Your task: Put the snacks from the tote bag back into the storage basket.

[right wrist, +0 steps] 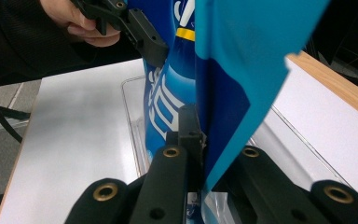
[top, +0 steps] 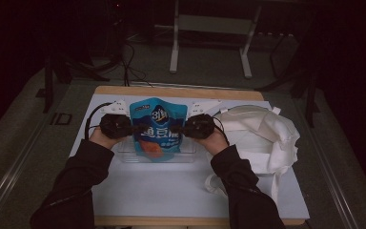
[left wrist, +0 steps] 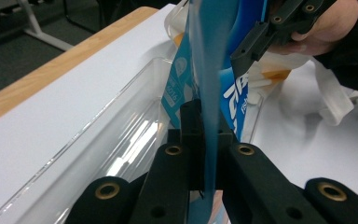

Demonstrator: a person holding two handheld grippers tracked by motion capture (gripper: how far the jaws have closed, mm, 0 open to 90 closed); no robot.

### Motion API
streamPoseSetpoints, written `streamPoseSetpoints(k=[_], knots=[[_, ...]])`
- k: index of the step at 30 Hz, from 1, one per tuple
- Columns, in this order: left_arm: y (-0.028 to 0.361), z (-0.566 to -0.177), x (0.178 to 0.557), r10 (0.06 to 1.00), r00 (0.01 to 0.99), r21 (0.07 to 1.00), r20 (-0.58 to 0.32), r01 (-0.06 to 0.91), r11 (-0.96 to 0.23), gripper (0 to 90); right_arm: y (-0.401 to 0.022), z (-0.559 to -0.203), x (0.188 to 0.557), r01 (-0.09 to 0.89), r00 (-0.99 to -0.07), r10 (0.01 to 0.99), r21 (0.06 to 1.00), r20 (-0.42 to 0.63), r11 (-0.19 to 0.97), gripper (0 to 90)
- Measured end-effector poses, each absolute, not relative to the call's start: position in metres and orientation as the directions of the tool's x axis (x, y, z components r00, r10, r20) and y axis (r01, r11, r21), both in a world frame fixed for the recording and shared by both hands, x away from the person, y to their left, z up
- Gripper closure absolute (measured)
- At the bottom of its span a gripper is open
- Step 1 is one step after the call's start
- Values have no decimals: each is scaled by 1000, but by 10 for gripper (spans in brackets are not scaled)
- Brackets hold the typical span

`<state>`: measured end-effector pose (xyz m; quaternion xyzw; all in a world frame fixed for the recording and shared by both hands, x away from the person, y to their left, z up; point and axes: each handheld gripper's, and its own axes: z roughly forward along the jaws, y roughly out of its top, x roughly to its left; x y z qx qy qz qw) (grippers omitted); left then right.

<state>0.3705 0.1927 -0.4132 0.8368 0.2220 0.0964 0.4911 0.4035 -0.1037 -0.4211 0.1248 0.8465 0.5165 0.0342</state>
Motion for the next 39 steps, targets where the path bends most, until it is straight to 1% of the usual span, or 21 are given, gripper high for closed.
streamPoseSetpoints(k=[4, 6, 9, 12, 15, 17, 19, 20, 24, 26, 28, 30, 31, 32, 33, 34, 35, 36, 37, 38, 39], knots=[[194, -415, 371, 467, 881, 869, -77, 289, -401, 894, -102, -420, 403, 169, -968, 244, 882, 64, 440, 862], [194, -414, 371, 469, 879, 869, -83, 294, -399, 877, -102, -419, 403, 167, -968, 244, 879, 60, 446, 852], [191, -414, 369, 470, 881, 866, -54, 276, -418, 876, -103, -419, 403, 167, -967, 248, 877, 56, 451, 832], [191, -413, 368, 474, 879, 865, -52, 276, -419, 867, -103, -418, 403, 168, -966, 250, 877, 57, 450, 821], [190, -412, 366, 475, 879, 865, -52, 277, -418, 833, -103, -418, 402, 165, -967, 249, 877, 54, 452, 799], [189, -412, 365, 477, 878, 863, -34, 266, -429, 824, -103, -417, 402, 169, -966, 251, 875, 56, 454, 767], [186, -411, 364, 474, 880, 861, -20, 256, -440, 787, -103, -416, 401, 169, -965, 257, 878, 55, 447, 720], [186, -411, 365, 476, 879, 861, -25, 260, -436, 786, -103, -416, 401, 170, -964, 259, 878, 55, 447, 716], [186, -409, 364, 494, 869, 864, -31, 271, -423, 683, -104, -414, 400, 165, -962, 270, 875, 41, 455, 617], [185, -409, 364, 496, 868, 865, -30, 271, -423, 670, -107, -413, 400, 164, -959, 280, 877, 35, 452, 605], [184, -408, 364, 505, 863, 864, -26, 273, -422, 622, -109, -412, 400, 169, -955, 294, 878, 34, 448, 597], [184, -408, 364, 509, 860, 868, -31, 276, -413, 603, -110, -411, 400, 172, -954, 299, 878, 35, 447, 566], [184, -408, 364, 506, 861, 869, -45, 284, -406, 551, -111, -411, 400, 172, -953, 301, 876, 32, 451, 543], [183, -408, 363, 506, 861, 870, -44, 283, -405, 519, -111, -411, 400, 171, -952, 304, 875, 29, 453, 509], [183, -407, 363, 507, 860, 870, -51, 287, -400, 463, -111, -410, 399, 166, -951, 308, 875, 21, 454, 475], [184, -407, 364, 503, 862, 871, -66, 295, -392, 395, -112, -410, 399, 167, -950, 313, 874, 18, 457, 455], [184, -407, 364, 503, 862, 871, -66, 295, -392, 343, -112, -410, 399, 167, -950, 313, 874, 18, 457, 455], [185, -407, 365, 509, 856, 873, -93, 317, -372, 343, -112, -409, 398, 167, -949, 314, 873, 17, 457, 417], [186, -407, 365, 494, 865, 871, -86, 306, -384, 168, -113, -409, 398, 174, -942, 335, 875, 15, 451, 333], [186, -408, 363, 501, 862, 873, -70, 296, -387, 80, -114, -409, 398, 178, -942, 336, 878, 21, 445, 289], [186, -408, 363, 508, 859, 874, -66, 295, -387, 71, -114, -409, 398, 184, -938, 346, 882, 26, 434, 241]])
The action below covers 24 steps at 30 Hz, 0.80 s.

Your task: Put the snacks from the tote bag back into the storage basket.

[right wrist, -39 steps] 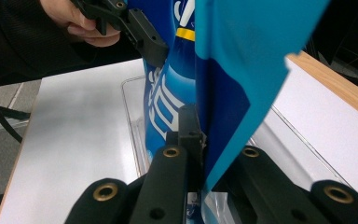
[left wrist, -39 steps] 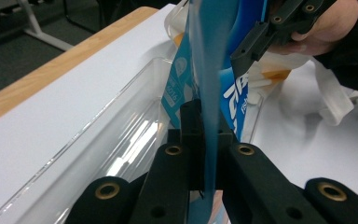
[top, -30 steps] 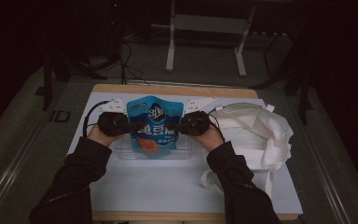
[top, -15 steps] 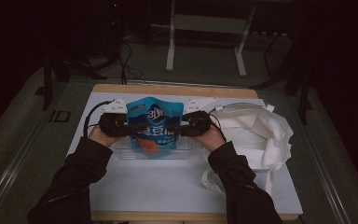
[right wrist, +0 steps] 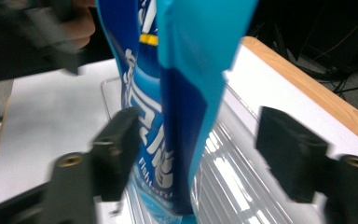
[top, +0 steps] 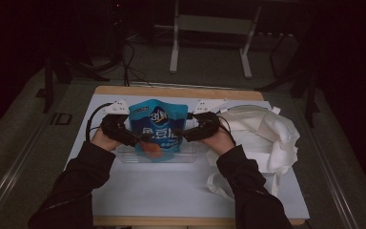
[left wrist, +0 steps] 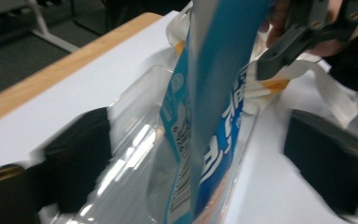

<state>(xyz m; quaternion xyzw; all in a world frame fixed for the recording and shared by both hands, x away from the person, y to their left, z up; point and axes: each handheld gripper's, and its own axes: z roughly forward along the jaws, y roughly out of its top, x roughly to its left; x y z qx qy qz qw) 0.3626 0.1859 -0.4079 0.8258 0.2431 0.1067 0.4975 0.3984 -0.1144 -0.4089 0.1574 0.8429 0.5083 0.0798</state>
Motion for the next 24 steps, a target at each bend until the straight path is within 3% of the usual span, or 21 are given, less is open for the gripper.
streamPoseSetpoints(k=[2, 4, 15, 24], knots=[[187, -409, 363, 512, 853, 880, -96, 313, -357, 24, -115, -409, 398, 182, -938, 346, 888, 27, 423, 152], [190, -410, 361, 523, 846, 891, -100, 310, -331, 3, -116, -410, 398, 187, -933, 359, 893, 32, 409, 137], [203, -415, 343, 628, 775, 903, -68, 315, -291, 3, -125, -405, 391, 178, -928, 371, 888, 10, 423, 141], [211, -415, 328, 639, 766, 910, -78, 316, -269, 3, -137, -405, 383, 201, -914, 405, 881, 12, 428, 143]])
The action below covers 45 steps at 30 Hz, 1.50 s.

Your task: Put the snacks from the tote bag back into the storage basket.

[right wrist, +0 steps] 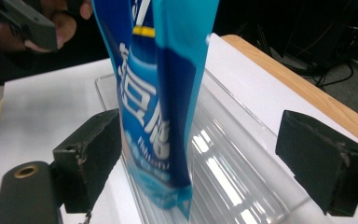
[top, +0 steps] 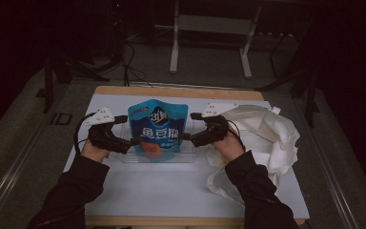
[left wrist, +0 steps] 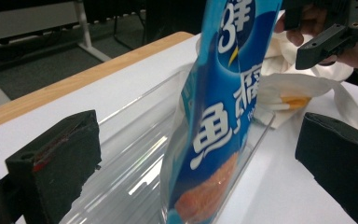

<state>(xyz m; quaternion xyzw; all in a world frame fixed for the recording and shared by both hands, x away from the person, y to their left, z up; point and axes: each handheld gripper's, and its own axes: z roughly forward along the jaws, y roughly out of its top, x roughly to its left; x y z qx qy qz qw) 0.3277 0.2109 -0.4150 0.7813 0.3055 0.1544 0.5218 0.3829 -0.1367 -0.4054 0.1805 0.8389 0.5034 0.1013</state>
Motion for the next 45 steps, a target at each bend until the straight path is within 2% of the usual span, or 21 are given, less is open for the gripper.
streamPoseSetpoints(k=[7, 10, 17, 31, 41, 45], knots=[[215, -422, 304, 654, 753, 907, -69, 320, -273, 3, -151, -408, 371, 195, -908, 418, 886, 1, 421, 143], [215, -427, 294, 668, 744, 903, -33, 308, -298, 3, -156, -406, 364, 176, -907, 420, 885, -25, 432, 143], [211, -431, 271, 669, 742, 907, -44, 311, -284, 3, -168, -410, 346, 176, -903, 428, 879, -35, 443, 143], [174, -433, 236, 539, 839, 918, -75, 269, -290, 3, -194, -418, 312, 148, -907, 417, 887, -54, 438, 143], [138, -438, 230, 432, 894, 906, -122, 278, -320, 3, -213, -425, 293, 164, -909, 416, 889, -32, 427, 143], [127, -438, 227, 403, 908, 905, -111, 260, -337, 3, -221, -428, 283, 160, -908, 418, 889, -39, 430, 143]])
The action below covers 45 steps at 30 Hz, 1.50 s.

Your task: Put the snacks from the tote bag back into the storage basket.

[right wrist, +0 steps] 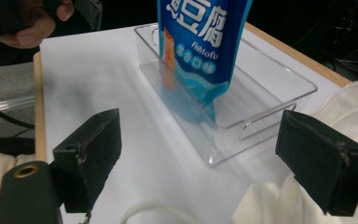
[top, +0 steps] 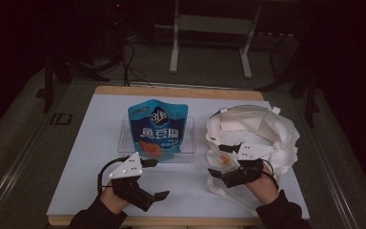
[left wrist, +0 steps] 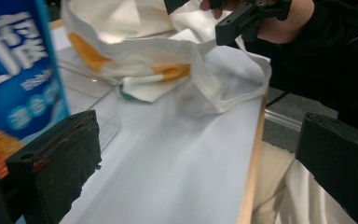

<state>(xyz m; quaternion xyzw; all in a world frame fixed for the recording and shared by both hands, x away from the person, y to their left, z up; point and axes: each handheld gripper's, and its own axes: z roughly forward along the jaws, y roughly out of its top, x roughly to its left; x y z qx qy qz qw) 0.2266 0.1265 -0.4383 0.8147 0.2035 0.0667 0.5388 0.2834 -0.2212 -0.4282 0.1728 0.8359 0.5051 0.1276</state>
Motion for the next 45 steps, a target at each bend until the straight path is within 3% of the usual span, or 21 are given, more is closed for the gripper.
streamPoseSetpoints(k=[19, 30, 45], knots=[[83, -465, 224, 283, 949, 879, -138, 249, -407, 3, -250, -453, 248, 160, -907, 420, 904, -24, 397, 150], [79, -476, 221, 277, 956, 879, -99, 214, -426, 3, -262, -470, 239, 132, -885, 461, 915, -65, 382, 144], [76, -500, 222, 317, 943, 855, -98, 243, -458, 3, -263, -481, 239, 125, -853, 516, 932, -74, 340, 140]])
